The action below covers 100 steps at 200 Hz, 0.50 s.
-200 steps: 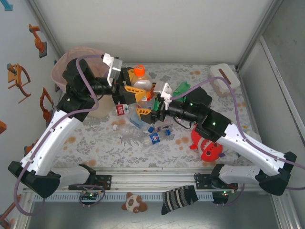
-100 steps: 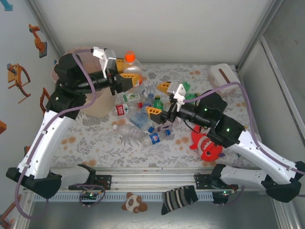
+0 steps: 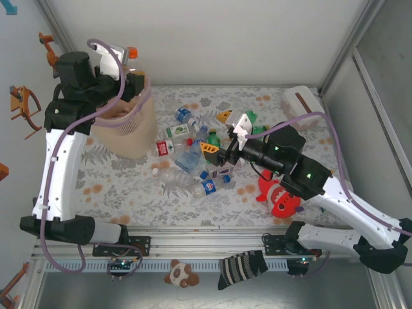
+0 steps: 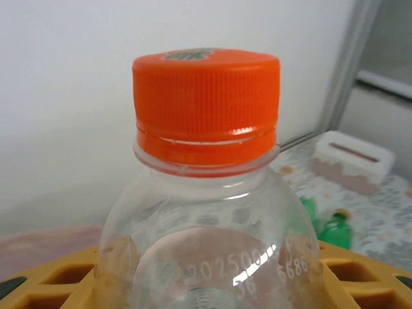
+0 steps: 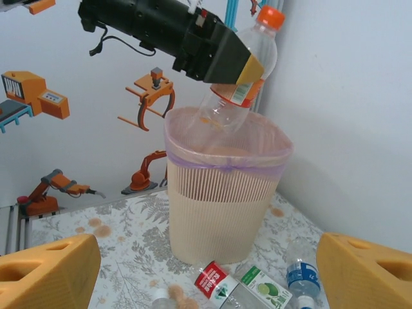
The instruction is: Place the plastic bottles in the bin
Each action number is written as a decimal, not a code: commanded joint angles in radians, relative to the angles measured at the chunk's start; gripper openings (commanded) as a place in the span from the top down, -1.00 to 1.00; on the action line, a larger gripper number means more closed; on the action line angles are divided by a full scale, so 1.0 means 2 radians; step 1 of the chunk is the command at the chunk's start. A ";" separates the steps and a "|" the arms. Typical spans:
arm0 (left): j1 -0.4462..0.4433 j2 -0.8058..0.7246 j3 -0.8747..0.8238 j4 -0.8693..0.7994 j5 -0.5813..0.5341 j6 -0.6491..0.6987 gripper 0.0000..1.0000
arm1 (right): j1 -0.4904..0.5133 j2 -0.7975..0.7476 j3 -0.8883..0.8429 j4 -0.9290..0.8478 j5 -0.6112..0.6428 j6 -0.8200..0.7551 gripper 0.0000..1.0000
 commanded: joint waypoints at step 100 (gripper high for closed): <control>0.091 0.164 0.083 -0.143 -0.147 0.080 -0.02 | -0.001 0.012 0.008 -0.003 0.003 -0.019 -0.72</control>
